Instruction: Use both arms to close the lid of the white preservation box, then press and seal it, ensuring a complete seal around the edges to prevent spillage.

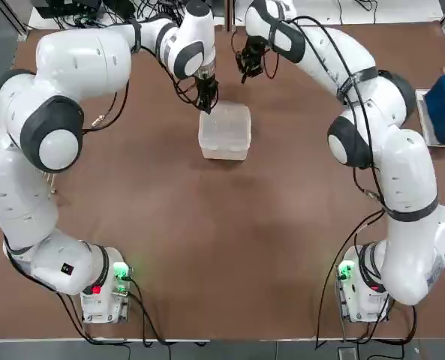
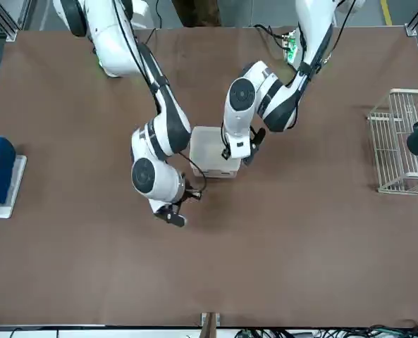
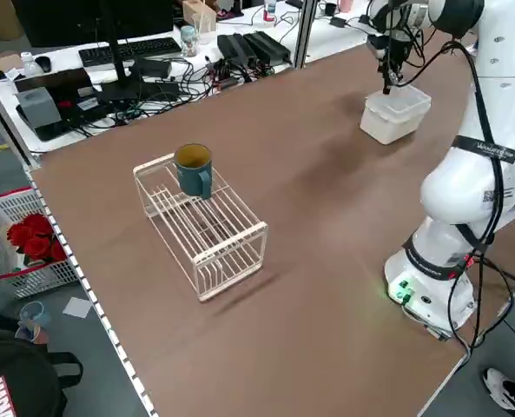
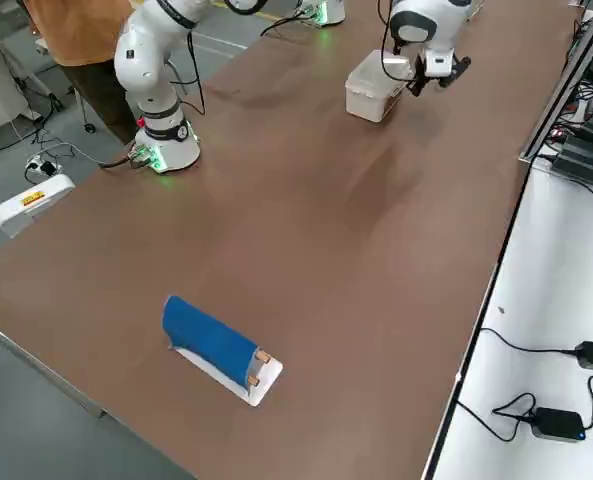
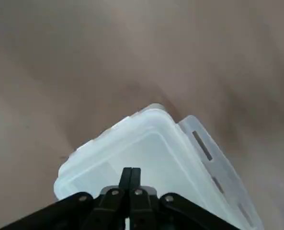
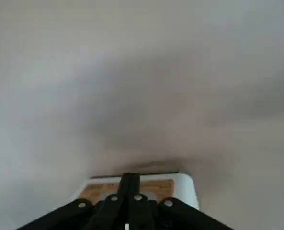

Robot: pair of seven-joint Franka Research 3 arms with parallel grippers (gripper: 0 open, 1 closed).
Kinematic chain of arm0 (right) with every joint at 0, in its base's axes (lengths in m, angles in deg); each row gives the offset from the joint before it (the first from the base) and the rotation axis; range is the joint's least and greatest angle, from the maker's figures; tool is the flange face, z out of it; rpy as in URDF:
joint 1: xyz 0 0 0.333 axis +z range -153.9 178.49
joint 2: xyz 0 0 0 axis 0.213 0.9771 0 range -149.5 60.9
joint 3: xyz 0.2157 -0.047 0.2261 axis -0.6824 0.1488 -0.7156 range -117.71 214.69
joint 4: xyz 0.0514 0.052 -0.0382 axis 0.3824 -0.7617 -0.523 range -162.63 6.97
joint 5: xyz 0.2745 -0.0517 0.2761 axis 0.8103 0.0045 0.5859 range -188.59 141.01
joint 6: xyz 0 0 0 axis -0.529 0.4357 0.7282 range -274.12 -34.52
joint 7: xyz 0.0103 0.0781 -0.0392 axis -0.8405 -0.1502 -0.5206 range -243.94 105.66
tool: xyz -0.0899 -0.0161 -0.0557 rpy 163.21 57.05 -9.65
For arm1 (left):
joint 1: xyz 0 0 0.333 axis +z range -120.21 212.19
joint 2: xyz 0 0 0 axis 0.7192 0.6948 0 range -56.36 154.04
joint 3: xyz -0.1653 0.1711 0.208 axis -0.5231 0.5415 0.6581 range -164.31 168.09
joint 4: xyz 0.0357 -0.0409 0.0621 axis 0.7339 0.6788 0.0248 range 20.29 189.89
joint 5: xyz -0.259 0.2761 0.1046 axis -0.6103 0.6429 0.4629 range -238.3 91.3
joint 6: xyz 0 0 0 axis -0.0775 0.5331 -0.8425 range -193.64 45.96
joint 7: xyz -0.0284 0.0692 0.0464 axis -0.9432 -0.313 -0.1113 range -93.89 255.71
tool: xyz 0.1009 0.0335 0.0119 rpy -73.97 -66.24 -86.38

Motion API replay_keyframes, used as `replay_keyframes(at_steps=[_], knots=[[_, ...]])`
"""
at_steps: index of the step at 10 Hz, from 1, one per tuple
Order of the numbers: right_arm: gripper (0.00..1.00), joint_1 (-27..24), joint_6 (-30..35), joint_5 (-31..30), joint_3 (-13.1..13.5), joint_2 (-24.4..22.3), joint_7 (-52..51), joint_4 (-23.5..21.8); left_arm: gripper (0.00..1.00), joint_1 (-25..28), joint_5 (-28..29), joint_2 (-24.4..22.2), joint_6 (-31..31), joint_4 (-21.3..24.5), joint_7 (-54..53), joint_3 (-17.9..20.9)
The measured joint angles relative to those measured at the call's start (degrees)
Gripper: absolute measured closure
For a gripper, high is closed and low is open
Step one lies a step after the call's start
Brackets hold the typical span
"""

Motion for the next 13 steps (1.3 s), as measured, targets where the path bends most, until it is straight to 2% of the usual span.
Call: replay_keyframes(at_steps=[2, 3, 13], knots=[[0.99, 0.02, 0.14, 1.00, -3.03, 1.90, -0.28, 1.30, 0.99, 0.66, 0.01, -0.07, -3.46, 2.41, -0.37, -0.01], [0.99, 0.41, 0.34, 1.53, -3.66, 2.00, -0.28, 1.48, 0.99, 0.79, 0.21, -0.32, -4.10, 2.89, -0.66, -0.05], [0.99, 2.08, 1.51, 2.63, -3.58, 2.53, -0.36, 2.08, 0.99, 0.93, 1.21, -1.40, -6.74, 5.00, -0.75, -0.25]])
